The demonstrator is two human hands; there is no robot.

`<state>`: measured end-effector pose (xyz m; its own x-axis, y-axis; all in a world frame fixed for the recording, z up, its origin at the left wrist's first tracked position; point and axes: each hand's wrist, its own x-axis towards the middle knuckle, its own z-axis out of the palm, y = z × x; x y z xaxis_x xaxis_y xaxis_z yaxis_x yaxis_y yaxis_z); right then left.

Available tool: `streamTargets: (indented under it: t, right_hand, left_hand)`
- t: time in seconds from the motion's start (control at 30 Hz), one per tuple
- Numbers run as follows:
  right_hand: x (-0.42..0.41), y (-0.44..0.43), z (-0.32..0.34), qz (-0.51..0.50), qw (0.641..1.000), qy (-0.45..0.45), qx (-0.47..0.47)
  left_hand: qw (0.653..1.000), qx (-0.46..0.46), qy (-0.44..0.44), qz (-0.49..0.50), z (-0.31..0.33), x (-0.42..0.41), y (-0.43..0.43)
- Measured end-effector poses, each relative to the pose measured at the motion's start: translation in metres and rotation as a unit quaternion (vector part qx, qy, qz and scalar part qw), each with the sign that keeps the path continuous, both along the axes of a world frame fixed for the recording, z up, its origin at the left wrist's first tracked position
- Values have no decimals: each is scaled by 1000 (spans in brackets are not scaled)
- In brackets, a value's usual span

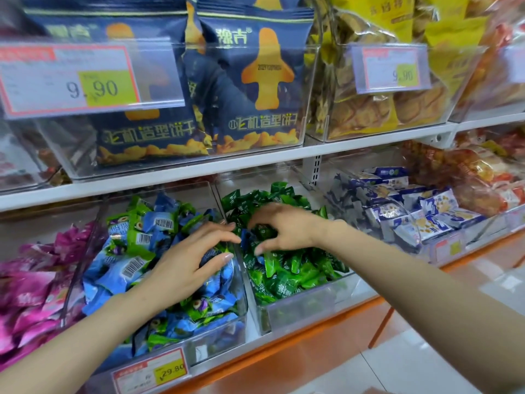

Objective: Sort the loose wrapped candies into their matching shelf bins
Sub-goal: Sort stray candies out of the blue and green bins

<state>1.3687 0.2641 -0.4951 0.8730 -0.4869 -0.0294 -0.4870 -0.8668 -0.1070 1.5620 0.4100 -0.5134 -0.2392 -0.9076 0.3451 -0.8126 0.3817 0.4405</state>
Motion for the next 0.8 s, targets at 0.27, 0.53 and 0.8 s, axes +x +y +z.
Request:
streamTargets:
  t: [0.27, 0.53, 0.8]
  right_hand:
    - [-2, -12, -14, 80, 984, 144, -62]
    - [-36, -16, -10, 78, 992, 60, -78]
    - [-13, -14, -4, -6, 991, 132, -36]
  left_hand:
    - [1000, 9, -16, -1, 2, 4, 2]
    - [1000, 2, -2, -5, -1, 5, 0]
    - [1000, 10, -5, -10, 0, 5, 0]
